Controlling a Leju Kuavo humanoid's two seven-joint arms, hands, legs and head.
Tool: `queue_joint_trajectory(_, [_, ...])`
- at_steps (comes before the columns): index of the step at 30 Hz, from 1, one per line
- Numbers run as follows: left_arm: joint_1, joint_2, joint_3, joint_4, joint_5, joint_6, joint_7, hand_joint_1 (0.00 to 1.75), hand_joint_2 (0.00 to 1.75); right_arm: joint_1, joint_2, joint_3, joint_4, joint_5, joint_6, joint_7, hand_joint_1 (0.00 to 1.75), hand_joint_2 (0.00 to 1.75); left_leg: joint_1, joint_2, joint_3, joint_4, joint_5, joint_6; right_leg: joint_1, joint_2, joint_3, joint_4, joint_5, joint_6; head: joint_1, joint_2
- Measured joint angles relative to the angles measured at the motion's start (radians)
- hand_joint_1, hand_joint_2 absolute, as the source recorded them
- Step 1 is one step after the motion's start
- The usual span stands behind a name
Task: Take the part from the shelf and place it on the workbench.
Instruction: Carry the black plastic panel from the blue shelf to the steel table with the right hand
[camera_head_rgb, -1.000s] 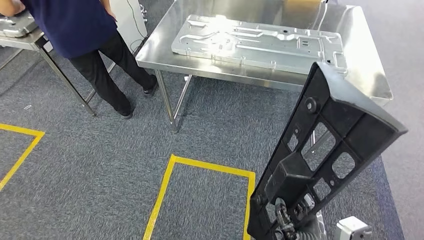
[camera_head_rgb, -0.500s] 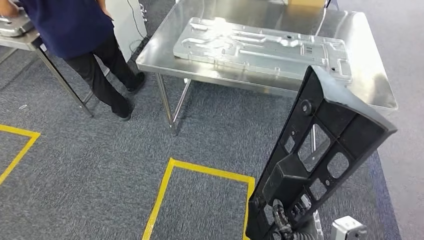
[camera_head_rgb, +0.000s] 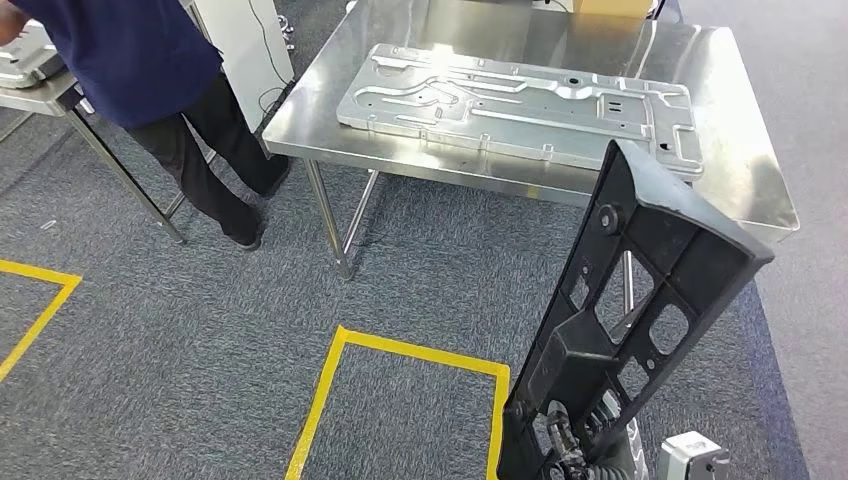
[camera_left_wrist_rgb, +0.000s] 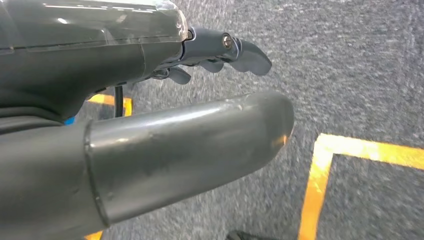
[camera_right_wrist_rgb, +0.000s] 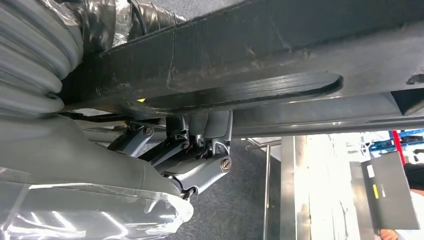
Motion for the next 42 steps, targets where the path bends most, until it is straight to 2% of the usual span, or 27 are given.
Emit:
queue_joint_trajectory(1, [0.000, 0.000, 0.000, 0.000, -0.001, -0.001, 0.000, 0.00, 0.00, 0.000, 0.000, 0.002, 0.000, 0.001, -0.001, 0.001, 1.75, 1.75, 0.001, 0.000, -0.023, 0.047, -0.023, -0.003, 0.000, -0.002, 0.005, -0.003, -0.001, -0.005, -0.001, 0.000])
queue_joint_trajectory(3, [0.001, 0.001, 0.000, 0.000, -0.002, -0.002, 0.000, 0.00, 0.00, -0.001, 0.000, 0.005, 0.000, 0.003, -0.006, 0.004, 1.75, 1.75, 0.002, 0.000, -0.098, 0.178, -0.073, -0.007, 0.003, -0.005, 0.010, -0.004, -0.006, -0.013, -0.001, 0.000])
queue_joint_trajectory(4, [0.002, 0.001, 0.000, 0.000, -0.002, -0.002, 0.001, 0.00, 0.00, -0.001, 0.000, 0.007, 0.000, 0.006, -0.010, 0.006, 1.75, 1.75, 0.003, 0.000, -0.130, 0.226, -0.081, -0.009, 0.004, -0.006, 0.013, -0.003, -0.010, -0.015, -0.001, 0.000])
queue_joint_trajectory(5, [0.003, 0.002, 0.001, 0.000, -0.002, -0.003, 0.001, 0.00, 0.00, -0.001, -0.001, 0.009, 0.001, 0.010, -0.017, 0.010, 1.75, 1.75, 0.003, 0.000, -0.148, 0.244, -0.071, -0.009, 0.005, -0.006, 0.017, -0.002, -0.013, -0.016, -0.001, 0.000])
queue_joint_trajectory(6, [0.005, 0.002, 0.002, 0.000, -0.003, -0.004, 0.002, 0.00, 0.00, -0.001, -0.001, 0.011, 0.001, 0.019, -0.026, 0.016, 1.75, 1.75, 0.003, 0.001, -0.147, 0.221, -0.039, -0.008, 0.005, -0.005, 0.022, -0.001, -0.018, -0.015, -0.001, 0.000])
queue_joint_trajectory(8, [0.005, 0.002, 0.004, -0.001, -0.004, -0.006, 0.006, 0.00, 0.00, -0.001, -0.001, 0.016, 0.001, 0.067, -0.059, 0.042, 1.75, 1.75, 0.003, 0.001, -0.104, 0.103, 0.040, -0.004, 0.006, -0.003, 0.035, 0.002, -0.031, -0.008, -0.001, 0.000])
queue_joint_trajectory(9, [0.005, 0.002, 0.005, -0.002, -0.005, -0.007, 0.009, 0.00, 0.00, -0.001, -0.002, 0.018, -0.001, 0.122, -0.089, 0.072, 1.75, 1.75, 0.001, 0.001, -0.080, 0.048, 0.063, 0.000, 0.007, -0.002, 0.039, 0.005, -0.037, -0.003, -0.001, 0.000])
queue_joint_trajectory(11, [0.005, 0.001, 0.007, -0.007, -0.007, -0.012, 0.017, 0.00, 0.00, 0.004, -0.002, 0.020, -0.013, 0.307, -0.163, 0.171, 1.75, 1.75, -0.004, 0.000, -0.061, 0.005, 0.066, 0.008, 0.011, -0.002, 0.042, 0.007, -0.045, 0.008, -0.001, 0.000])
queue_joint_trajectory(15, [0.013, -0.005, 0.022, -0.024, -0.018, -0.027, 0.025, 0.00, 0.00, 0.018, 0.000, 0.005, -0.069, 0.725, -0.233, 0.337, 1.75, 1.75, -0.002, 0.001, -0.053, -0.011, 0.067, 0.032, 0.008, -0.001, 0.034, 0.033, -0.067, 0.027, 0.000, 0.000])
queue_joint_trajectory(16, [0.014, -0.007, 0.024, -0.029, -0.022, -0.032, 0.026, 0.00, 0.00, 0.019, 0.005, -0.006, -0.084, 0.819, -0.228, 0.364, 1.75, 1.75, 0.000, 0.002, -0.049, -0.015, 0.067, 0.038, 0.007, -0.001, 0.015, 0.076, -0.091, 0.031, 0.001, 0.000])
queue_joint_trajectory(18, [0.014, -0.008, 0.028, -0.039, -0.033, -0.042, 0.026, 0.00, 0.00, 0.020, 0.017, -0.033, -0.109, 1.034, -0.205, 0.413, 1.75, 1.75, -0.002, 0.003, -0.047, -0.015, 0.064, 0.046, 0.007, -0.001, -0.055, 0.207, -0.149, 0.036, 0.001, 0.000])
queue_joint_trajectory(19, [0.014, -0.008, 0.030, -0.041, -0.039, -0.046, 0.026, 0.00, 0.00, 0.019, 0.022, -0.050, -0.120, 1.136, -0.191, 0.432, 1.75, 1.75, -0.003, 0.003, -0.045, -0.015, 0.062, 0.048, 0.007, -0.001, -0.090, 0.264, -0.164, 0.038, 0.001, 0.000])
queue_joint_trajectory(20, [0.014, -0.008, 0.031, -0.043, -0.043, -0.049, 0.026, 0.00, 0.00, 0.018, 0.026, -0.065, -0.129, 1.208, -0.180, 0.445, 1.75, 1.75, -0.003, 0.003, -0.041, -0.015, 0.059, 0.049, 0.007, -0.001, -0.110, 0.289, -0.157, 0.037, 0.001, 0.000])
queue_joint_trajectory(21, [0.015, -0.009, 0.033, -0.044, -0.046, -0.052, 0.026, 0.00, 0.00, 0.017, 0.028, -0.078, -0.137, 1.252, -0.173, 0.455, 1.75, 1.75, -0.004, 0.002, -0.036, -0.015, 0.056, 0.048, 0.007, -0.001, -0.110, 0.274, -0.130, 0.035, 0.001, 0.000])
queue_joint_trajectory(23, [0.015, -0.011, 0.036, -0.045, -0.049, -0.053, 0.026, 0.00, 0.00, 0.014, 0.032, -0.096, -0.148, 1.296, -0.164, 0.469, 1.75, 1.75, -0.005, -0.001, -0.023, -0.015, 0.048, 0.044, 0.010, -0.001, -0.061, 0.151, -0.046, 0.024, 0.001, 0.000])
queue_joint_trajectory(25, [0.014, -0.015, 0.039, -0.045, -0.054, -0.053, 0.026, 0.00, 0.00, 0.006, 0.035, -0.106, -0.153, 1.343, -0.152, 0.480, 1.75, 1.75, -0.007, -0.002, -0.019, -0.014, 0.040, 0.036, 0.017, -0.002, -0.016, 0.042, -0.004, 0.010, 0.001, 0.000])
queue_joint_trajectory(27, [0.012, -0.016, 0.040, -0.045, -0.061, -0.053, 0.026, 0.00, 0.00, -0.008, 0.037, -0.109, -0.155, 1.397, -0.133, 0.493, 1.75, 1.75, -0.008, 0.000, -0.020, -0.017, 0.038, 0.026, 0.023, 0.000, -0.008, 0.018, -0.007, 0.003, 0.001, 0.000])
queue_joint_trajectory(30, [0.007, -0.014, 0.040, -0.044, -0.069, -0.049, 0.026, 0.00, 0.00, -0.045, 0.038, -0.104, -0.149, 1.469, -0.074, 0.518, 1.75, 1.75, -0.007, 0.002, -0.022, 0.000, 0.023, 0.011, 0.015, 0.002, 0.003, -0.002, -0.001, -0.011, 0.000, 0.000])
queue_joint_trajectory(31, [0.004, -0.012, 0.040, -0.043, -0.070, -0.046, 0.026, 0.00, 0.00, -0.063, 0.037, -0.097, -0.144, 1.482, -0.050, 0.528, 1.75, 1.75, -0.007, 0.002, -0.037, 0.036, 0.002, 0.006, 0.011, 0.001, 0.008, -0.009, 0.001, -0.016, 0.000, 0.000])
queue_joint_trajectory(33, [0.001, -0.009, 0.040, -0.041, -0.072, -0.041, 0.026, 0.00, 0.00, -0.098, 0.036, -0.075, -0.128, 1.480, -0.010, 0.546, 1.75, 1.75, -0.004, 0.002, -0.102, 0.160, -0.056, -0.002, 0.010, -0.002, 0.012, -0.012, -0.001, -0.023, 0.000, 0.000])
queue_joint_trajectory(34, [0.000, -0.006, 0.040, -0.041, -0.073, -0.039, 0.027, 0.00, 0.00, -0.114, 0.034, -0.061, -0.118, 1.470, 0.004, 0.553, 1.75, 1.75, -0.004, 0.002, -0.138, 0.221, -0.077, -0.005, 0.010, -0.003, 0.013, -0.011, -0.003, -0.024, 0.000, 0.000])
queue_joint_trajectory(35, [0.000, -0.003, 0.040, -0.039, -0.074, -0.037, 0.028, 0.00, 0.00, -0.127, 0.032, -0.046, -0.109, 1.459, 0.014, 0.558, 1.75, 1.75, -0.004, 0.002, -0.162, 0.254, -0.078, -0.007, 0.010, -0.003, 0.015, -0.010, -0.006, -0.024, 0.000, 0.000])
queue_joint_trajectory(36, [0.000, 0.000, 0.040, -0.038, -0.075, -0.036, 0.029, 0.00, 0.00, -0.138, 0.031, -0.032, -0.102, 1.452, 0.020, 0.560, 1.75, 1.75, -0.003, 0.002, -0.167, 0.251, -0.058, -0.008, 0.010, -0.002, 0.018, -0.008, -0.009, -0.023, 0.000, 0.000])
queue_joint_trajectory(37, [0.000, 0.002, 0.040, -0.037, -0.076, -0.036, 0.029, 0.00, 0.00, -0.148, 0.029, -0.020, -0.096, 1.447, 0.024, 0.561, 1.75, 1.75, -0.003, 0.003, -0.154, 0.210, -0.022, -0.008, 0.010, -0.002, 0.022, -0.006, -0.013, -0.021, -0.001, 0.000])
queue_joint_trajectory(39, [0.000, 0.004, 0.040, -0.035, -0.076, -0.036, 0.030, 0.00, 0.00, -0.164, 0.028, -0.004, -0.088, 1.442, 0.026, 0.562, 1.75, 1.75, -0.004, 0.004, -0.097, 0.075, 0.051, -0.004, 0.011, -0.003, 0.032, 0.000, -0.025, -0.013, 0.000, 0.000])
queue_joint_trajectory(41, [-0.002, 0.005, 0.040, -0.033, -0.076, -0.036, 0.030, 0.00, 0.00, -0.177, 0.026, 0.007, -0.081, 1.438, 0.029, 0.564, 1.75, 1.75, -0.007, 0.003, -0.061, 0.000, 0.073, 0.006, 0.014, -0.002, 0.036, 0.004, -0.035, -0.004, 0.000, 0.000])
queue_joint_trajectory(42, [-0.002, 0.005, 0.040, -0.033, -0.076, -0.036, 0.030, 0.00, 0.00, -0.181, 0.024, 0.011, -0.078, 1.434, 0.033, 0.566, 1.75, 1.75, -0.009, 0.003, -0.059, -0.002, 0.068, 0.012, 0.016, -0.002, 0.036, 0.003, -0.036, 0.001, 0.000, 0.000])
